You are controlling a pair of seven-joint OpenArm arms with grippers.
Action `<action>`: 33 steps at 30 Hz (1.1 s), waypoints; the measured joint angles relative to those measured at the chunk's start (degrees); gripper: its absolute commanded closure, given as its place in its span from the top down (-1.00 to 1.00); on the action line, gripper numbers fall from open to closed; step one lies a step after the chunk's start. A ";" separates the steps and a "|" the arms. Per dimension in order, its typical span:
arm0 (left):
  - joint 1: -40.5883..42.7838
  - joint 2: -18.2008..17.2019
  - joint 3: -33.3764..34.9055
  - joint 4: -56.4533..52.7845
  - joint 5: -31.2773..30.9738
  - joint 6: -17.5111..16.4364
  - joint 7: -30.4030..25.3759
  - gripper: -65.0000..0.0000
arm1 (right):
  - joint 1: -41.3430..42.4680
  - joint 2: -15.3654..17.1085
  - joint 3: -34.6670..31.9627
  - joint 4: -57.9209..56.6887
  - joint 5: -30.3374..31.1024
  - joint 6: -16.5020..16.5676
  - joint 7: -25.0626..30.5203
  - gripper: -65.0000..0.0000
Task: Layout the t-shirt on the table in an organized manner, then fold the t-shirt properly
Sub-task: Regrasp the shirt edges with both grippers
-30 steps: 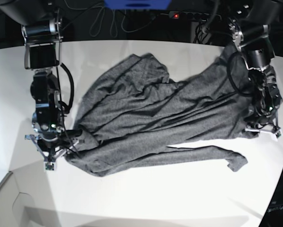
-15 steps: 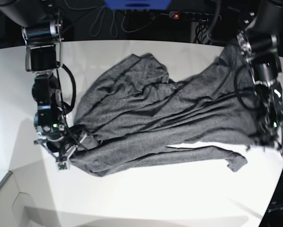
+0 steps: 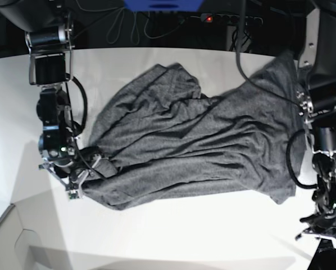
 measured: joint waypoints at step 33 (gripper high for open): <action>27.98 1.57 0.09 7.63 -11.52 0.39 -4.44 -0.41 | -0.98 -0.57 -0.11 -0.04 0.04 0.00 0.02 -0.34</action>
